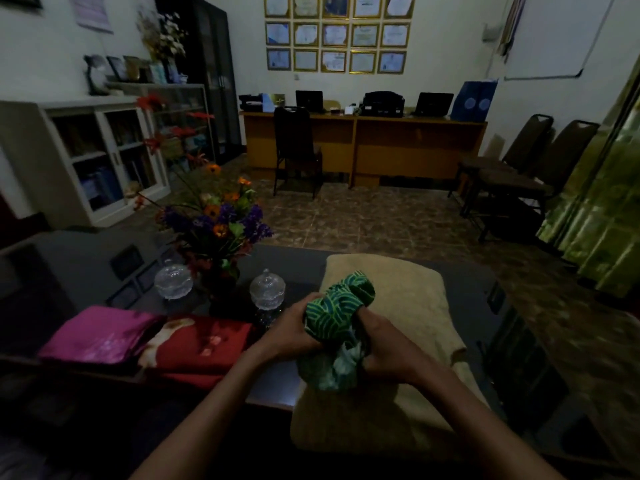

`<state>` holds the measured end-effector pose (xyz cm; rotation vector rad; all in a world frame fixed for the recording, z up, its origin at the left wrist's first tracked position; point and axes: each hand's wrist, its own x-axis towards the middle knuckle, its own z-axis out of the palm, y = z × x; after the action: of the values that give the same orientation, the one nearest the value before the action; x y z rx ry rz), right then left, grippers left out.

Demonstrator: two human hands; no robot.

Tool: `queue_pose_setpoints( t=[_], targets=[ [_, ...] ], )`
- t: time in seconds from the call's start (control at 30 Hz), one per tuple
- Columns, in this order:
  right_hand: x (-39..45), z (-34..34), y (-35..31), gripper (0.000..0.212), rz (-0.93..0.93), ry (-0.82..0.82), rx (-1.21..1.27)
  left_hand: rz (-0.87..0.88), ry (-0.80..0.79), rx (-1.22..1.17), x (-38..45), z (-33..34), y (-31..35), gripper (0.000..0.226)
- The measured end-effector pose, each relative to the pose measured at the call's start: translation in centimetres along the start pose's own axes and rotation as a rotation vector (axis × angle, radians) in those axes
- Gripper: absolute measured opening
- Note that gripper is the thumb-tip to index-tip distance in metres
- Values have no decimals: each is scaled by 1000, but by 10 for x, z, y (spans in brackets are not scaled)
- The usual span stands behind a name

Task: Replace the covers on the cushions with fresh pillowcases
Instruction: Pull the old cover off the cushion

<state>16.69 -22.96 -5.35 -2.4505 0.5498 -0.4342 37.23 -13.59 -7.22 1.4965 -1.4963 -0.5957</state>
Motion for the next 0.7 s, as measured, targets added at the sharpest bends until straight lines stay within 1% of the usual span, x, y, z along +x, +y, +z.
queue_pose_setpoints(
  t=[0.1, 0.17, 0.23, 0.27, 0.33, 0.37, 0.43, 0.47, 0.5, 0.57, 0.6, 0.63, 0.67, 0.7],
  targets=[
    [0, -16, 8, 69, 12, -50, -58, 48, 55, 146, 5, 3, -7, 61],
    [4, -27, 13, 62, 28, -53, -56, 90, 78, 193, 12, 7, -11, 58],
    [14, -31, 22, 48, 85, 17, -32, 136, 87, 206, 26, 12, -18, 55],
    [20, -31, 24, 42, 128, 82, -20, 150, 85, 206, 32, 15, -21, 52],
    [34, -28, 35, 25, 156, 236, -39, 161, 96, 211, 44, 18, -25, 46],
    [45, -24, 45, 25, 154, 299, -41, 161, 106, 206, 54, 17, -32, 43],
    [66, -17, 67, 34, 155, 410, -20, 166, 125, 195, 75, 12, -45, 37],
    [77, -15, 76, 40, 171, 419, 19, 173, 121, 198, 85, 9, -52, 33],
    [87, -15, 81, 54, 199, 380, 62, 185, 103, 200, 95, 6, -58, 31],
    [104, -15, 94, 90, 249, 223, 150, 217, 23, 196, 111, 3, -65, 31],
    [110, -15, 98, 104, 273, 130, 200, 228, -31, 199, 116, 2, -66, 30],
    [115, -15, 100, 109, 299, 36, 258, 233, -84, 214, 119, -1, -67, 31],
    [118, -15, 100, 108, 320, -42, 314, 236, -131, 249, 119, -4, -68, 37],
    [120, -14, 99, 103, 333, -85, 340, 236, -175, 294, 118, -6, -69, 46]
  ],
)
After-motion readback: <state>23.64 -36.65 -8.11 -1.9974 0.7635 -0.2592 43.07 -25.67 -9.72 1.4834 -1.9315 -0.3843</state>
